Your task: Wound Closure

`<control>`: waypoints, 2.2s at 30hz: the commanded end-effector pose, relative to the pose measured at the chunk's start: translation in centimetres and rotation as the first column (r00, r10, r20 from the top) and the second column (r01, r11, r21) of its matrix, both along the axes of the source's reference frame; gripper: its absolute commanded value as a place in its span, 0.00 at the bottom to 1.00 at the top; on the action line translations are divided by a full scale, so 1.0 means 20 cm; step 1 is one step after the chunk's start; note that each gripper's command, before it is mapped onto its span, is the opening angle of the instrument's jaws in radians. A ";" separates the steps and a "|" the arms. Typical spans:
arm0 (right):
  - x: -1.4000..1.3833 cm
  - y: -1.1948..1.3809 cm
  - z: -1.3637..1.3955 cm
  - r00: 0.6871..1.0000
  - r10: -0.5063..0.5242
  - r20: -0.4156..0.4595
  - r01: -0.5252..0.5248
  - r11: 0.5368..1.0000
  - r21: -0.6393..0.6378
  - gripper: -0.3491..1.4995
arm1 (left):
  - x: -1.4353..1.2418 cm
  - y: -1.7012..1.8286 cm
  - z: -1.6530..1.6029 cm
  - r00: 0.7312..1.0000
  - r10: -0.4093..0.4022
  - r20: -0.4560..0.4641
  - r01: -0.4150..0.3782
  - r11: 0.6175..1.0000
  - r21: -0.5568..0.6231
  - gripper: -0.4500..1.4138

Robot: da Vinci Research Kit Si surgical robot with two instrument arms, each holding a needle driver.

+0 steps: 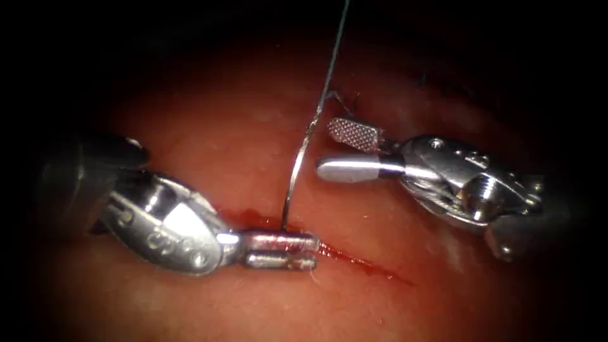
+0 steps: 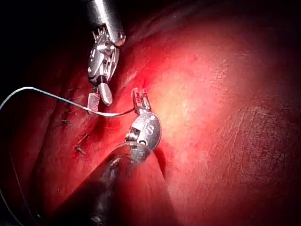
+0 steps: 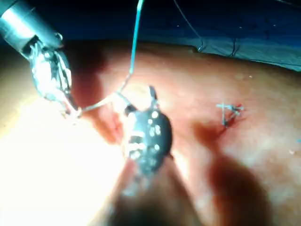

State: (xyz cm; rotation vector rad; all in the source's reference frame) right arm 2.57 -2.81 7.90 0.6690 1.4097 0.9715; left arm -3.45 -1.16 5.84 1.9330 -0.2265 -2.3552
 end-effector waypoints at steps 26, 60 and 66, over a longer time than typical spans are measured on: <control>0.017 -0.002 -0.001 0.999 -0.028 -0.041 0.030 0.998 0.048 0.00 | -0.005 -0.002 0.004 1.000 0.019 0.012 -0.019 0.998 -0.057 0.00; 0.009 0.020 -0.007 0.948 0.075 0.309 0.071 0.897 -0.436 0.00 | 0.016 -0.006 0.014 0.983 0.047 -0.175 0.025 0.921 0.389 0.20; 0.011 0.021 -0.007 0.940 0.089 0.330 0.110 0.836 -0.538 0.00 | 0.016 -0.008 0.031 0.977 0.046 -0.209 0.051 0.898 0.437 0.18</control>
